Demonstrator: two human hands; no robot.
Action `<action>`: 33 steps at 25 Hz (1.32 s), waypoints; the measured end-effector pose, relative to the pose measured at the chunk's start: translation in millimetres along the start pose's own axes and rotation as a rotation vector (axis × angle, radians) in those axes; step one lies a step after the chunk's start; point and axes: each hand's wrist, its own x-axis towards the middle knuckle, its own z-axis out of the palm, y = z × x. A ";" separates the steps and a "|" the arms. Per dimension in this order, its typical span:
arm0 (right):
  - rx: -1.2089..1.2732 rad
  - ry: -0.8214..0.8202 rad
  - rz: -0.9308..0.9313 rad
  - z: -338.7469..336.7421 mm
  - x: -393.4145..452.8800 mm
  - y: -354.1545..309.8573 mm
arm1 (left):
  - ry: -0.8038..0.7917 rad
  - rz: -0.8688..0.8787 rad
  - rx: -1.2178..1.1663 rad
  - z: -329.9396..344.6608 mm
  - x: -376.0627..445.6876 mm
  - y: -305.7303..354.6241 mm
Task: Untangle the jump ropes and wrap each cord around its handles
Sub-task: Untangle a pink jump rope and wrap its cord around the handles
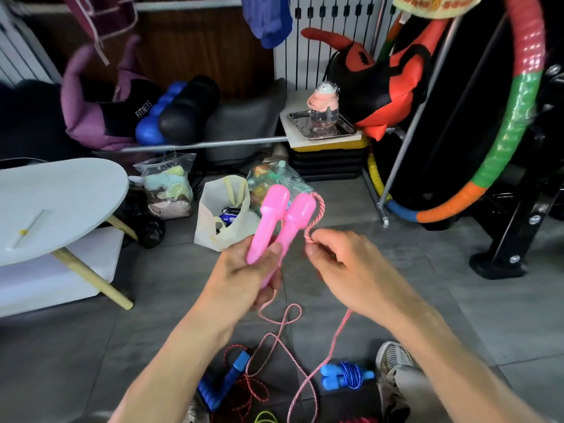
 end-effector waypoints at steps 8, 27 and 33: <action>0.360 -0.127 0.073 3.8 -0.8 -4.8 | -0.164 -0.089 -0.321 5.8 -6.0 12.7; -0.159 0.014 -0.200 12.6 -11.1 -7.4 | -0.157 -0.142 -0.249 -2.3 0.3 7.5; -0.080 -0.092 -0.053 -23.7 -7.4 3.2 | -0.044 -0.052 -0.035 0.0 2.4 1.0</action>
